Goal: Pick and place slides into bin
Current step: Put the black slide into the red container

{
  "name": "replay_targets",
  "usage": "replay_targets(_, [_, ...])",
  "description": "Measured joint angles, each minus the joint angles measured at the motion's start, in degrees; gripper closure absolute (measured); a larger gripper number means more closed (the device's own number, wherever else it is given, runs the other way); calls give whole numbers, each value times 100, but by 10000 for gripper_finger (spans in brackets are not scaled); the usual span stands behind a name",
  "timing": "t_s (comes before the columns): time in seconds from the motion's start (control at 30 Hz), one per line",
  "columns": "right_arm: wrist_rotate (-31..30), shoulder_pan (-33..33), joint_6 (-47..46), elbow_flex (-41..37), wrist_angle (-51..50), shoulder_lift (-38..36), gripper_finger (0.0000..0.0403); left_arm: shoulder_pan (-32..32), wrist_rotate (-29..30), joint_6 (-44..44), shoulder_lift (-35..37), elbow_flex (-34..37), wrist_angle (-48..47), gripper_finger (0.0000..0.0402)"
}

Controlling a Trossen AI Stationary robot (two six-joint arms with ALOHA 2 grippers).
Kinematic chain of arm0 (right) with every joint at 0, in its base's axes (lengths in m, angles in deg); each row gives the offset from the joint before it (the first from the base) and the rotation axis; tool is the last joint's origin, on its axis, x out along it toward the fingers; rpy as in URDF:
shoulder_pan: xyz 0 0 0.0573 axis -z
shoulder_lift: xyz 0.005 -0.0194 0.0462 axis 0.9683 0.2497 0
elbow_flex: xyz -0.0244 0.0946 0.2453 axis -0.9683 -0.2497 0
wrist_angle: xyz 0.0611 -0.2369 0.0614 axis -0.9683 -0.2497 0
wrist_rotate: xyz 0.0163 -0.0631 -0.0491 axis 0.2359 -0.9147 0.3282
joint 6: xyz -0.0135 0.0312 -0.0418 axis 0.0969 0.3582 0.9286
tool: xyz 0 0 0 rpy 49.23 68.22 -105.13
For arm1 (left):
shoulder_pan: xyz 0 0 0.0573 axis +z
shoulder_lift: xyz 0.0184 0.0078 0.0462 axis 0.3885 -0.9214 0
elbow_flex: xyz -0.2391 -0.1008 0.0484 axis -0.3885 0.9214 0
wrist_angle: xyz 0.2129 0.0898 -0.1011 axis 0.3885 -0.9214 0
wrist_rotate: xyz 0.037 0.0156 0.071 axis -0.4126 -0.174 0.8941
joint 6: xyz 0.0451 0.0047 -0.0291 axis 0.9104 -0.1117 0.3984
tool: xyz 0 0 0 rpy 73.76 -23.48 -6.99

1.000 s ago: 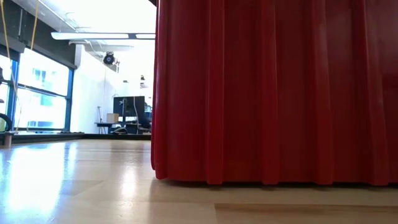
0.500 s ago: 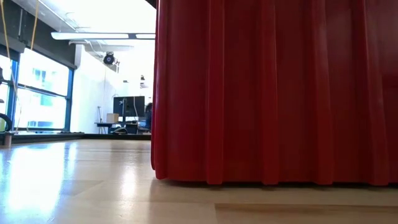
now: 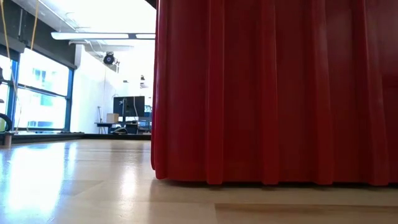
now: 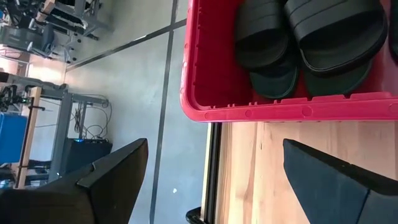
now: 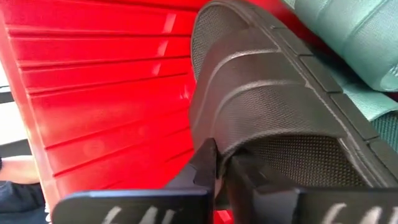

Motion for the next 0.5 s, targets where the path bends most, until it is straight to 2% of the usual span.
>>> replay_targets(0.2, [66, 0, 36, 0, -27, 0, 365, 0, -2, -4, 0, 0, 2, 48])
replay_targets(0.5, [155, -7, 66, -2, -173, 0, 252, 0, -6, -16, 0, 0, -2, 48])
